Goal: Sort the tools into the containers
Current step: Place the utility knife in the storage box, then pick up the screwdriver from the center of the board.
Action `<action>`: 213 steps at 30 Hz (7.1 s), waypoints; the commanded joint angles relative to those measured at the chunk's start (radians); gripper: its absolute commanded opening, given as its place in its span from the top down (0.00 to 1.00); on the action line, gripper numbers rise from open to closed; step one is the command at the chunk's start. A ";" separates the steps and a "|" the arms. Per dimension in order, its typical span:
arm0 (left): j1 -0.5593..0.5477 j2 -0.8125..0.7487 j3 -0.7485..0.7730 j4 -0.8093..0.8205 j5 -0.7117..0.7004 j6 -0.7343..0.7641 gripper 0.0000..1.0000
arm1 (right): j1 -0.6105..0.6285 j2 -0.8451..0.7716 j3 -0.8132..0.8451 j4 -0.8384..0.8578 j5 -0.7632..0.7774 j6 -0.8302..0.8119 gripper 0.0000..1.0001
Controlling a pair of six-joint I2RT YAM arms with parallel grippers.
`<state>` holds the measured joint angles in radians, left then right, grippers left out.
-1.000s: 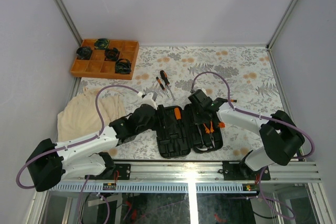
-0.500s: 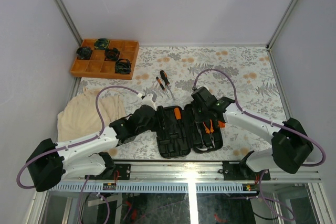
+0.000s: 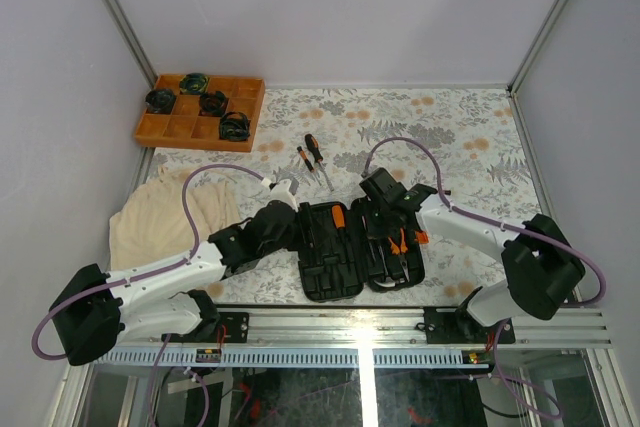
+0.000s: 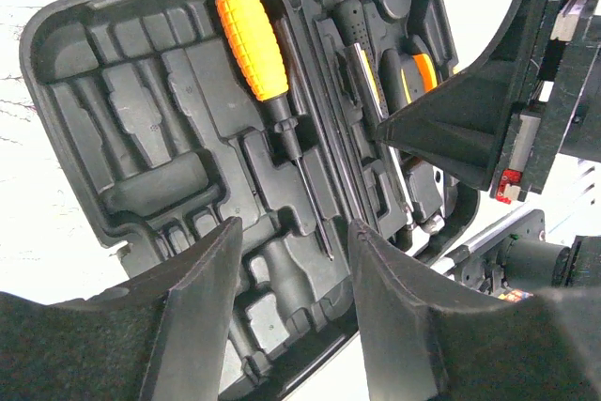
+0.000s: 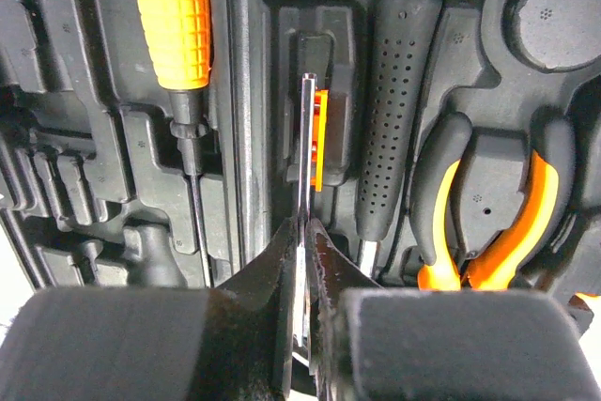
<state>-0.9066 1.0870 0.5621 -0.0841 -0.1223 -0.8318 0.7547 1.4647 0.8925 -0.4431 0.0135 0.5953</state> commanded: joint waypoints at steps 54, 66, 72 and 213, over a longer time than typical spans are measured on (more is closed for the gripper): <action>0.021 0.018 -0.011 0.043 0.011 0.005 0.52 | 0.014 0.045 0.000 0.053 -0.010 -0.013 0.91; 0.025 0.006 -0.024 0.039 0.009 0.003 0.52 | 0.015 0.075 -0.008 0.070 -0.031 -0.016 0.92; 0.025 0.012 -0.026 0.042 0.010 0.002 0.52 | 0.015 0.095 -0.011 0.072 -0.033 -0.016 0.93; 0.208 -0.179 0.218 -0.452 -0.074 0.349 0.37 | -0.646 0.416 0.334 -0.190 0.266 0.692 0.36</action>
<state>-0.7048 0.9157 0.7628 -0.5404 -0.1837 -0.4992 0.1089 1.8629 1.2037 -0.6228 0.2459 1.2591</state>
